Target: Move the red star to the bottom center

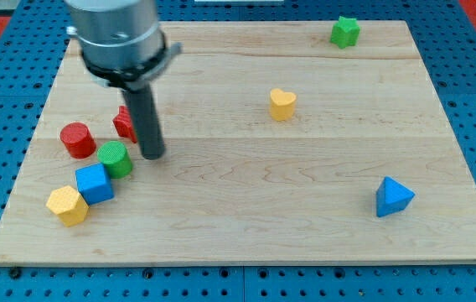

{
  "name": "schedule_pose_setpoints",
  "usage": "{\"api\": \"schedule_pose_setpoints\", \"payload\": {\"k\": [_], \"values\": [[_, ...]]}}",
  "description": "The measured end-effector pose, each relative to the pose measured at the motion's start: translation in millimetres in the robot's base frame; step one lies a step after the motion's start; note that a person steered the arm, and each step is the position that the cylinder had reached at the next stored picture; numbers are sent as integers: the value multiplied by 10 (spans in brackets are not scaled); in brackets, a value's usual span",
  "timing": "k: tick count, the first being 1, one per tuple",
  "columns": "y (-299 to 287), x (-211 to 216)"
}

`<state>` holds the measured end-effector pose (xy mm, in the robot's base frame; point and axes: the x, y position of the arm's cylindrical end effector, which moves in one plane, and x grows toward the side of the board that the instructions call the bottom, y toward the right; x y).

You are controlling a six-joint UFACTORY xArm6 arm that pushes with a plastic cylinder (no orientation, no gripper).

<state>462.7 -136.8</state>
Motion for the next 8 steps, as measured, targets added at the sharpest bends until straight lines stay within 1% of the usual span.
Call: {"api": "schedule_pose_setpoints", "payload": {"k": [1, 2, 3, 4, 5, 6, 7, 8], "values": [[-252, -213], [-286, -490], [-909, -884], [-1000, -1144], [-651, -1221], [149, -1029], [423, -968], [-345, -1206]]}}
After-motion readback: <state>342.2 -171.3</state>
